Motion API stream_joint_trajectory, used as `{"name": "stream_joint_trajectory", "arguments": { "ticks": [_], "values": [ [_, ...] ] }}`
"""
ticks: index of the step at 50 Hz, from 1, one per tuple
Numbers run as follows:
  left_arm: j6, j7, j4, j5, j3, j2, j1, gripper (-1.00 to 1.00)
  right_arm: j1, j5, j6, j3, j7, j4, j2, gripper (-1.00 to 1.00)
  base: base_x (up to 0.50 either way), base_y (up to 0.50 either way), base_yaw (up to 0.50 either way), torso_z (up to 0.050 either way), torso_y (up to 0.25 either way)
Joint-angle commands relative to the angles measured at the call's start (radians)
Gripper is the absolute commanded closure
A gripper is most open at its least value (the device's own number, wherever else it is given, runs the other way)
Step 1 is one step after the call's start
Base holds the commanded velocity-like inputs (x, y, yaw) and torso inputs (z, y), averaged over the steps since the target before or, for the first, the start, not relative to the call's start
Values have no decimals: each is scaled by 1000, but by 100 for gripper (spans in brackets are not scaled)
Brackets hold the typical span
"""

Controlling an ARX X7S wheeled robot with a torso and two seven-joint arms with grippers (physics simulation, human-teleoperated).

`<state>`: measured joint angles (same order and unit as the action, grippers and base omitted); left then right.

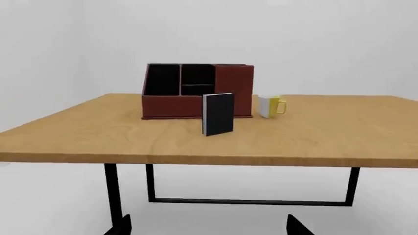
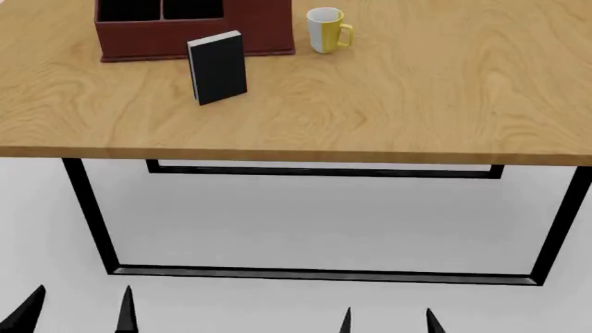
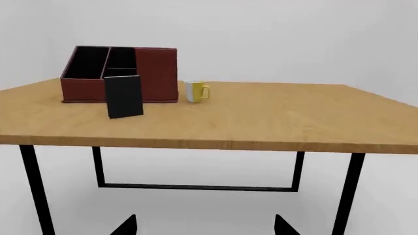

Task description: Pick up the book and place it in the front compartment of the caddy.

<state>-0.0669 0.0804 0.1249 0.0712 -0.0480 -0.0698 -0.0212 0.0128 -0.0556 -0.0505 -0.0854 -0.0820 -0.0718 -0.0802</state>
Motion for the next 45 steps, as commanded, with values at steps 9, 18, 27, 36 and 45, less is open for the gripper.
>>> {"name": "stream_joint_trajectory", "arguments": {
  "ticks": [9, 18, 27, 36, 45],
  "values": [
    [-355, 94, 369, 86, 91, -85, -239, -100, 101, -14, -318, 0, -41, -397, -73, -100, 0, 0, 0, 0, 0],
    [-598, 144, 557, 187, 200, -114, -379, -100, 187, -26, -581, 37, -69, -653, -111, -100, 0, 0, 0, 0, 0],
    [-814, 176, 724, 277, 297, -174, -478, -100, 251, -51, -800, 112, -97, -866, -140, -100, 0, 0, 0, 0, 0],
    [-927, 200, 834, 321, 332, -200, -502, -100, 215, -185, -836, 174, -210, -975, -214, -100, 0, 0, 0, 0, 0],
    [-999, 253, 914, 388, 350, -204, -509, -100, 218, -679, -630, 40, -774, -969, -635, -100, 0, 0, 0, 0, 0]
  ]
}}
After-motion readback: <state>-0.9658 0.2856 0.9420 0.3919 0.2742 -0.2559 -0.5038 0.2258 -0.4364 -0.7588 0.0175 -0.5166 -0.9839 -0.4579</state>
